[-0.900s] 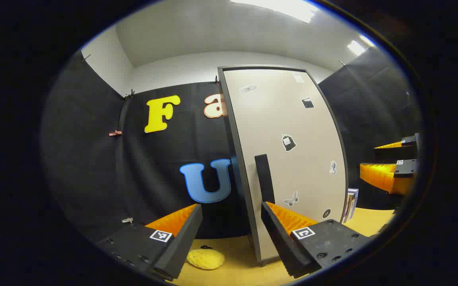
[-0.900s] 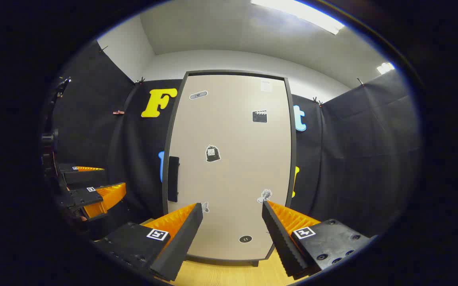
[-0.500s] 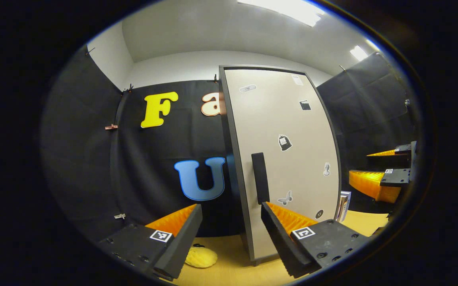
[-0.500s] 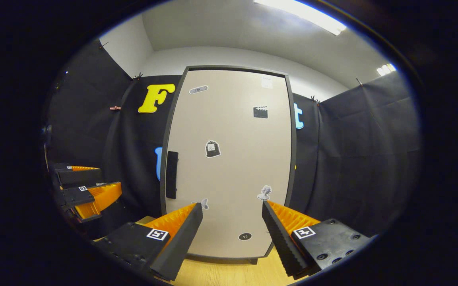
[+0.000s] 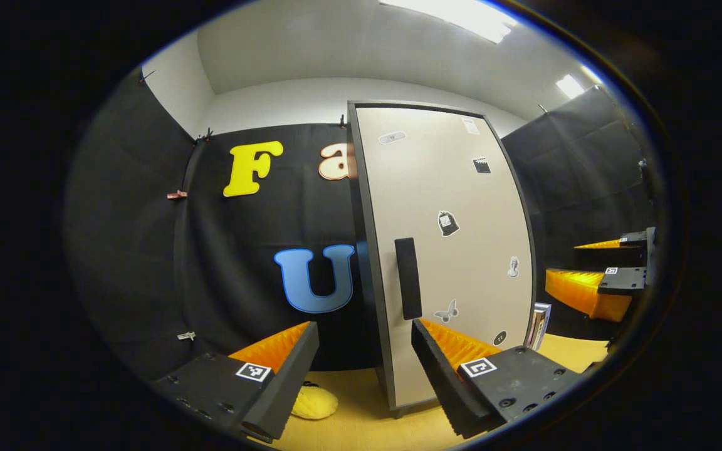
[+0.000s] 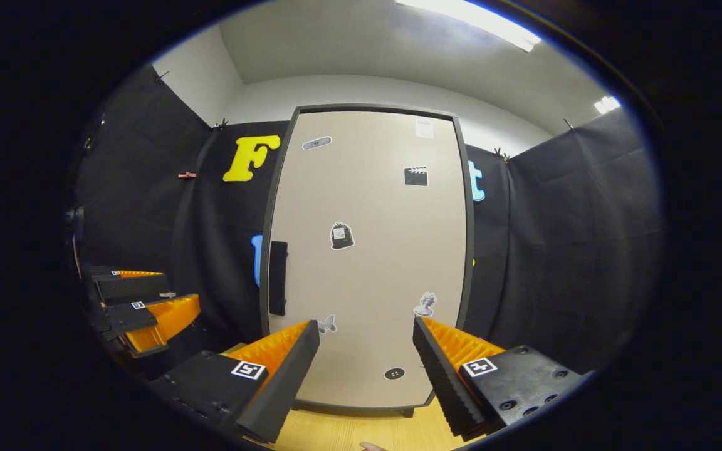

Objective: Open the cabinet door with the right hand, grasp the bottle in the cabinet with the left hand and place it on the coaster, then close the cabinet door with the right hand.

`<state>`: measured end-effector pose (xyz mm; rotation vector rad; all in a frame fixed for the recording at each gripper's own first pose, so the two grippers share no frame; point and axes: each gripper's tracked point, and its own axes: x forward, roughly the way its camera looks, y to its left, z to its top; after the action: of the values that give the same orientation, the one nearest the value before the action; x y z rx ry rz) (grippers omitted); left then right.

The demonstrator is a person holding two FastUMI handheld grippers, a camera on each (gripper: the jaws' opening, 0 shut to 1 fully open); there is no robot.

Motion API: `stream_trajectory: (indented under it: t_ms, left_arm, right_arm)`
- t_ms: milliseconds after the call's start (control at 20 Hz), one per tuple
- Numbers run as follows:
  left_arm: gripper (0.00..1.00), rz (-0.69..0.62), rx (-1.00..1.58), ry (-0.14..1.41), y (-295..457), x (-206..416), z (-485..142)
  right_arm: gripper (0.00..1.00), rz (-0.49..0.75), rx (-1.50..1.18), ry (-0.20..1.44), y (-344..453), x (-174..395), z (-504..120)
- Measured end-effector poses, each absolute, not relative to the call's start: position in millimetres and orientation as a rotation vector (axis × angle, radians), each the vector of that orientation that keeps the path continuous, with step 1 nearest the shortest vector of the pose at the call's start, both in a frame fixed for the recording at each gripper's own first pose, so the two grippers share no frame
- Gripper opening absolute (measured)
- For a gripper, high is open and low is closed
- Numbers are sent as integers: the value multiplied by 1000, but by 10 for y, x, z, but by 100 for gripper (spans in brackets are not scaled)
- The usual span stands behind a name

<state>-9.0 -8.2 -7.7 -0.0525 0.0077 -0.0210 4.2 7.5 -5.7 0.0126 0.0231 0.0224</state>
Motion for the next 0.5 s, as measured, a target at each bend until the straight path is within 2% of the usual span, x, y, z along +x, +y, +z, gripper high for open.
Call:
stream_trajectory:
  t_ms: [500]
  left_arm:
    - [94, -21, -52, -4, -58, -45, -65]
  right_arm:
    - [98, 56, 50, 21, 129, 126, -62]
